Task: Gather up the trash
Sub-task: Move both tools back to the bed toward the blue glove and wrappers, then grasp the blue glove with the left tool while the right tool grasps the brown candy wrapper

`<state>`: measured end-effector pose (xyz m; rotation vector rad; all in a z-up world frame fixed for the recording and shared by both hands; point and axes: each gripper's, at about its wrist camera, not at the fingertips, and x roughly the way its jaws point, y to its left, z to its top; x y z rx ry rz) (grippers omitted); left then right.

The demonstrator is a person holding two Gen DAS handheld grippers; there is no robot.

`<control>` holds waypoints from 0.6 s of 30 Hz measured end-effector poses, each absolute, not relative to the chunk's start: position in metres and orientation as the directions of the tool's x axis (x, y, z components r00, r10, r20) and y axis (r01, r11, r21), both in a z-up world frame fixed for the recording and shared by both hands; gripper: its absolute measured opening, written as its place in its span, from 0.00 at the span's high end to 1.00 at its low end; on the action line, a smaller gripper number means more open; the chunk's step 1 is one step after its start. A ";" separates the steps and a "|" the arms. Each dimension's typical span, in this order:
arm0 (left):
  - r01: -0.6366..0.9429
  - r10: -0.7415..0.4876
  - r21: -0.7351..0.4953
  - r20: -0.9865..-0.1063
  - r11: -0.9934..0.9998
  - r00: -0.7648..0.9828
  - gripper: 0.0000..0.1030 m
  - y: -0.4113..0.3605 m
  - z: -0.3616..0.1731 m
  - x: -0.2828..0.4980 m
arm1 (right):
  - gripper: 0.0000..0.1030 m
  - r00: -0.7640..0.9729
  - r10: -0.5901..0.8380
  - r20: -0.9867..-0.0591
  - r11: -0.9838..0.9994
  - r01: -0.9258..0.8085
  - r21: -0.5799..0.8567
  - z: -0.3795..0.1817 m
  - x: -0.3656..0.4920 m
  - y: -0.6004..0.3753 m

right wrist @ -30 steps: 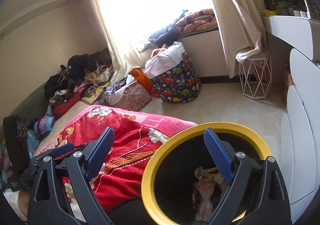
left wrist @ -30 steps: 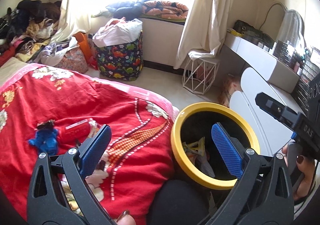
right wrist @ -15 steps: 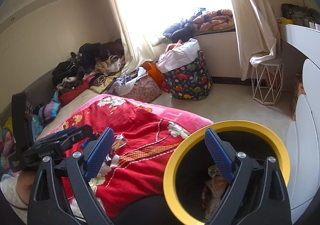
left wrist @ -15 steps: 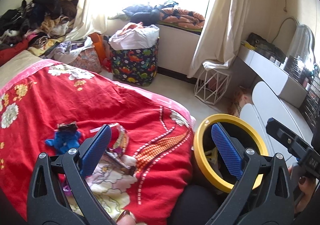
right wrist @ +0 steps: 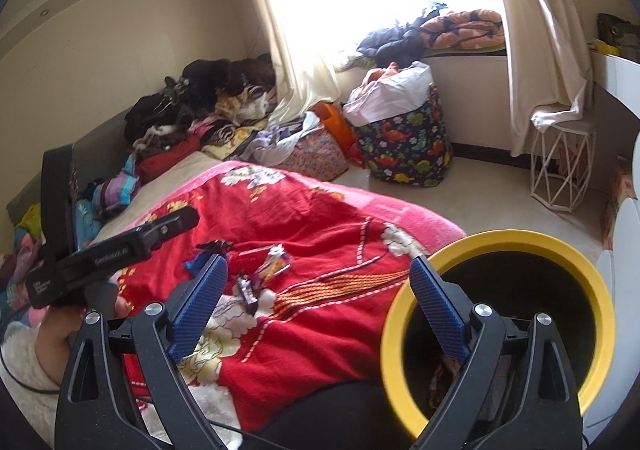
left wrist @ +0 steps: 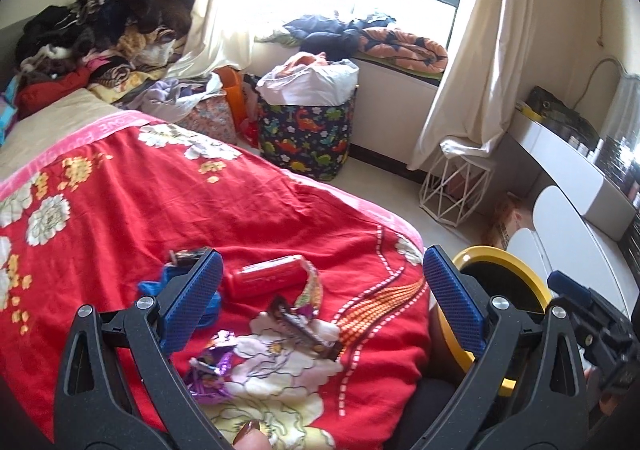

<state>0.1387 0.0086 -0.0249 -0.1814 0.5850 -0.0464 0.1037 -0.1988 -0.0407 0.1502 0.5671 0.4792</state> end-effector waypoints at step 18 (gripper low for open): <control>-0.161 -0.033 -0.252 -0.623 0.954 0.781 0.10 0.087 -0.058 0.149 | 0.15 0.571 0.547 -0.613 0.818 -0.519 0.247 -0.077 0.123 -0.117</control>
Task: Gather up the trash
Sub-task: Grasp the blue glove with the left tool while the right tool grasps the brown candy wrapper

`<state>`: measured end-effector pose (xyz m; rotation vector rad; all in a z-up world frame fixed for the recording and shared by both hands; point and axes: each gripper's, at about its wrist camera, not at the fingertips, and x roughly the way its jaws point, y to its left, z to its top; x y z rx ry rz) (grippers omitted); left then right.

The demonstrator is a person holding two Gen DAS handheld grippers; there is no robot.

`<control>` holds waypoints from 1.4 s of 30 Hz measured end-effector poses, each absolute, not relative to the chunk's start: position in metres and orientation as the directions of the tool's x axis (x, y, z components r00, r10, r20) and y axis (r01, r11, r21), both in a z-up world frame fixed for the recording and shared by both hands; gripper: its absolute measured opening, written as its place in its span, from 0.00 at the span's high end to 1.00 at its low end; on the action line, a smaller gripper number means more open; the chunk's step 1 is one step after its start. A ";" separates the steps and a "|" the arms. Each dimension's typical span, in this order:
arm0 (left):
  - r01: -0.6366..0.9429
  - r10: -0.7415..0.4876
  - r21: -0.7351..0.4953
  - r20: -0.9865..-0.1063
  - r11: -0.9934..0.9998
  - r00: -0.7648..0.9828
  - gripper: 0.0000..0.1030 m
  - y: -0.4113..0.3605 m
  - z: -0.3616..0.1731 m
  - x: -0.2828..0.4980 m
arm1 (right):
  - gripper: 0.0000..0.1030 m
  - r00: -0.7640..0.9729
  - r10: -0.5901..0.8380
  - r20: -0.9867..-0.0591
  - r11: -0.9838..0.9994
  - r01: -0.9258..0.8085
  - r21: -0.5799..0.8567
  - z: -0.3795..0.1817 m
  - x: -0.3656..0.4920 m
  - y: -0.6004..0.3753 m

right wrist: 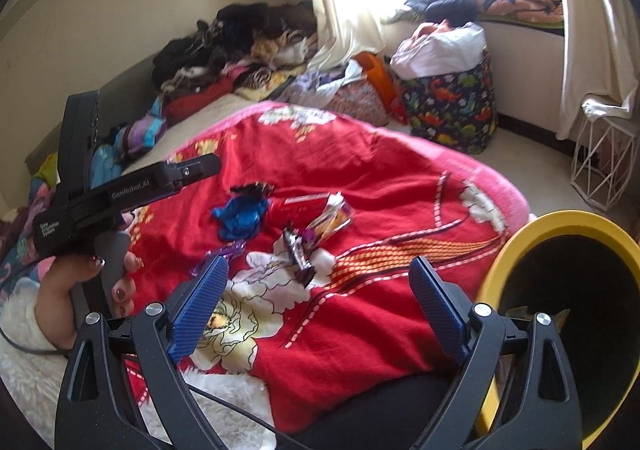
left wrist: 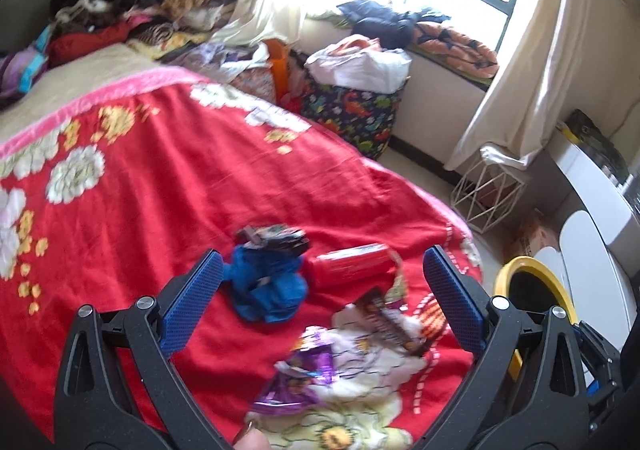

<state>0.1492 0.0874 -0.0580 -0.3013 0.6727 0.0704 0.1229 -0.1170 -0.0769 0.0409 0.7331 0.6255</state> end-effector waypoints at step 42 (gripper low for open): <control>-0.126 -0.224 -0.419 -0.688 0.899 0.690 0.92 0.102 -0.100 0.158 | 0.87 0.381 0.656 -0.651 0.725 -0.560 0.402 -0.116 0.135 -0.093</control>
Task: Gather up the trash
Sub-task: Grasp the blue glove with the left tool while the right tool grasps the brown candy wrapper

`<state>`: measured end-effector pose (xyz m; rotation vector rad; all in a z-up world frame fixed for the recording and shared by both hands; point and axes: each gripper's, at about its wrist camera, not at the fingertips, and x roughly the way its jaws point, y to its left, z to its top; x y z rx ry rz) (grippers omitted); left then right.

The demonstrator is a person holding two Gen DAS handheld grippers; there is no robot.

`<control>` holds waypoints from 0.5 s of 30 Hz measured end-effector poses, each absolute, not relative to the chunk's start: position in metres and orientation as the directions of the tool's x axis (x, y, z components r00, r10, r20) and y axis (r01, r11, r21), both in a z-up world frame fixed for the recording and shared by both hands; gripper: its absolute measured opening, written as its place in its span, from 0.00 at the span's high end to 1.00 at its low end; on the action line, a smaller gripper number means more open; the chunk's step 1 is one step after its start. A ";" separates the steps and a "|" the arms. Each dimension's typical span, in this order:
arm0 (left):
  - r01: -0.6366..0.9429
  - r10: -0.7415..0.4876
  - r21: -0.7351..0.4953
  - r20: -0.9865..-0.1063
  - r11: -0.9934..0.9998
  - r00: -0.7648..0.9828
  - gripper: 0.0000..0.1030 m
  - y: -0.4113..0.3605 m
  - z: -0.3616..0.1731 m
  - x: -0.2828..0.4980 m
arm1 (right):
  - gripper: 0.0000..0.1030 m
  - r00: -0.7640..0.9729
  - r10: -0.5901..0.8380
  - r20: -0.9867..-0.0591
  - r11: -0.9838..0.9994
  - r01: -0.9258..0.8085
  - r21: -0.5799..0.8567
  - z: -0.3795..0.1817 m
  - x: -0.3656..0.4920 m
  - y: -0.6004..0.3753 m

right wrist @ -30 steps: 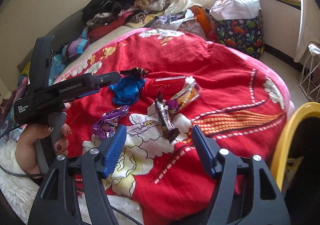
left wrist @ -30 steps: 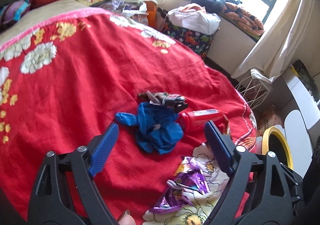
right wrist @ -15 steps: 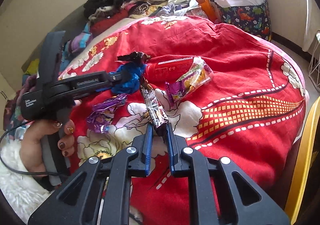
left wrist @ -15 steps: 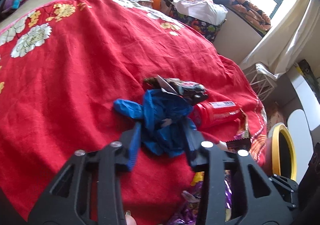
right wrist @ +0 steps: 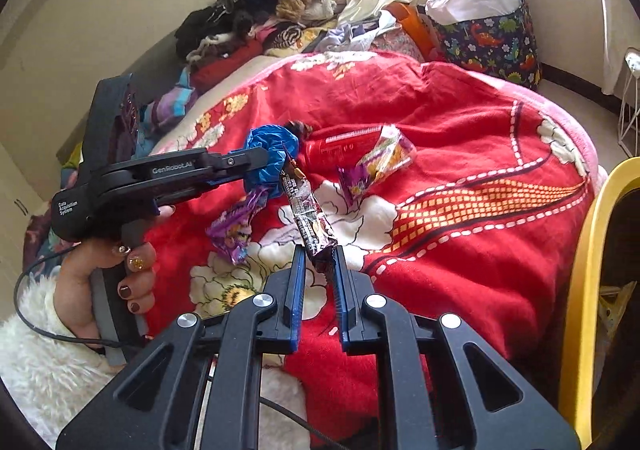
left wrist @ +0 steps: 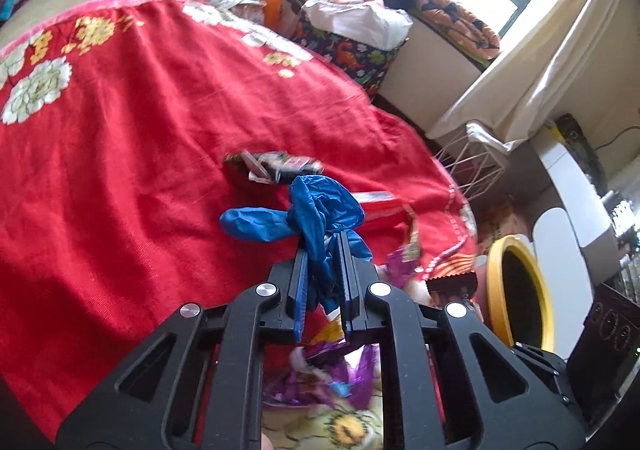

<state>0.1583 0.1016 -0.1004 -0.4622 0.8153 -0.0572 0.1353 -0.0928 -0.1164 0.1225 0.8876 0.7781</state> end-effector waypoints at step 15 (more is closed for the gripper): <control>-0.013 -0.282 -0.435 -0.605 0.900 0.744 0.92 0.067 -0.052 0.151 | 0.87 0.476 0.663 -0.578 0.741 -0.526 0.417 -0.078 0.130 -0.134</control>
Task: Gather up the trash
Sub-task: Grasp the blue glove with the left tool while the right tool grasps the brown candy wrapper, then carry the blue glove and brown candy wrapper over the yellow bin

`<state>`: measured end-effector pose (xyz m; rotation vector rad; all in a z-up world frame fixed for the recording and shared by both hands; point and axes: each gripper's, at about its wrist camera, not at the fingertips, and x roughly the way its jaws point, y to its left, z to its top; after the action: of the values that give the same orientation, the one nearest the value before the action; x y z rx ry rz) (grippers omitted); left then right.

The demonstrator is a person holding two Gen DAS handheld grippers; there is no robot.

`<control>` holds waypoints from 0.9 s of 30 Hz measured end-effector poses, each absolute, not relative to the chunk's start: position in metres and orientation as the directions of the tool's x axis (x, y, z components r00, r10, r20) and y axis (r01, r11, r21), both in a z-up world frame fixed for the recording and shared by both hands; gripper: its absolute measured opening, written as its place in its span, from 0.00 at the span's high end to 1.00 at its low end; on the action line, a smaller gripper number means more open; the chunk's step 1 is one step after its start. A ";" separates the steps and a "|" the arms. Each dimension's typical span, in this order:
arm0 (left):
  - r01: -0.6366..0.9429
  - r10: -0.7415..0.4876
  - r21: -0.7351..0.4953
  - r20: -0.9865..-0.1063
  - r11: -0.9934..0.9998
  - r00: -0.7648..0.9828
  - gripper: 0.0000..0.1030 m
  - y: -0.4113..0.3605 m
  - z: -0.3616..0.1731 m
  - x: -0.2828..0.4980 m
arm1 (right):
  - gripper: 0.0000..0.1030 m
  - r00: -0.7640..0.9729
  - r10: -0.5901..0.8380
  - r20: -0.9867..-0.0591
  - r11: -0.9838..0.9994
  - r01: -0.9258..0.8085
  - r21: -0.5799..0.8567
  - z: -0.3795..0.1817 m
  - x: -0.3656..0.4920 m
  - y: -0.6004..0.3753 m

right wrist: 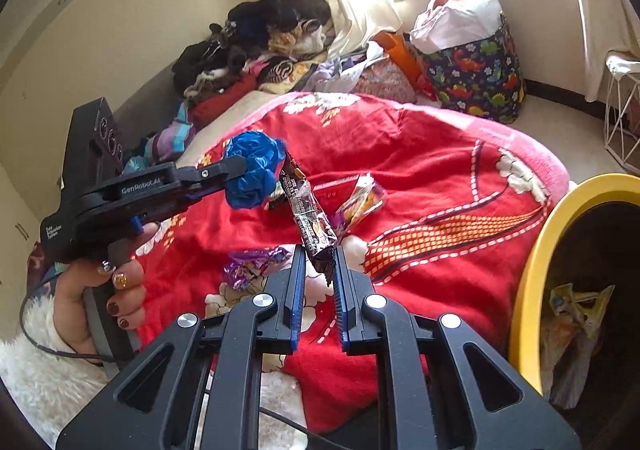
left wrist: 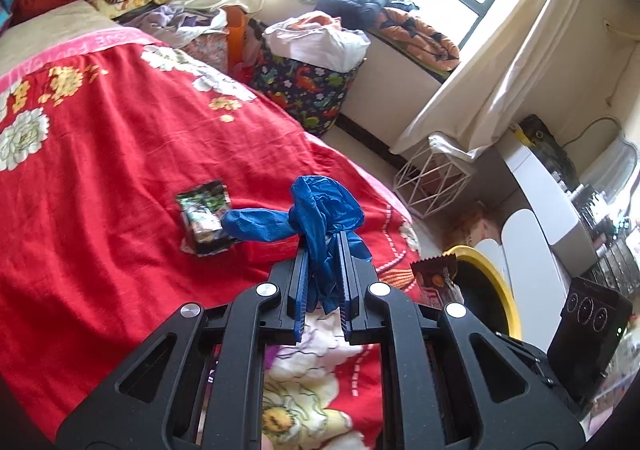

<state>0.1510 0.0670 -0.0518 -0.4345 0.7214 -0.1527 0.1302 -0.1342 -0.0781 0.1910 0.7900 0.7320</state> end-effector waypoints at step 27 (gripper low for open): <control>0.185 -0.388 -0.380 -0.574 0.906 0.721 0.92 -0.011 -0.028 0.142 | 0.87 0.646 0.584 -0.491 0.807 -0.401 0.432 -0.045 0.129 -0.223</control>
<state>0.1419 -0.0109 -0.0277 -0.3083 0.6976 -0.3223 0.1292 -0.2225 -0.0453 0.2976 0.6594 0.5701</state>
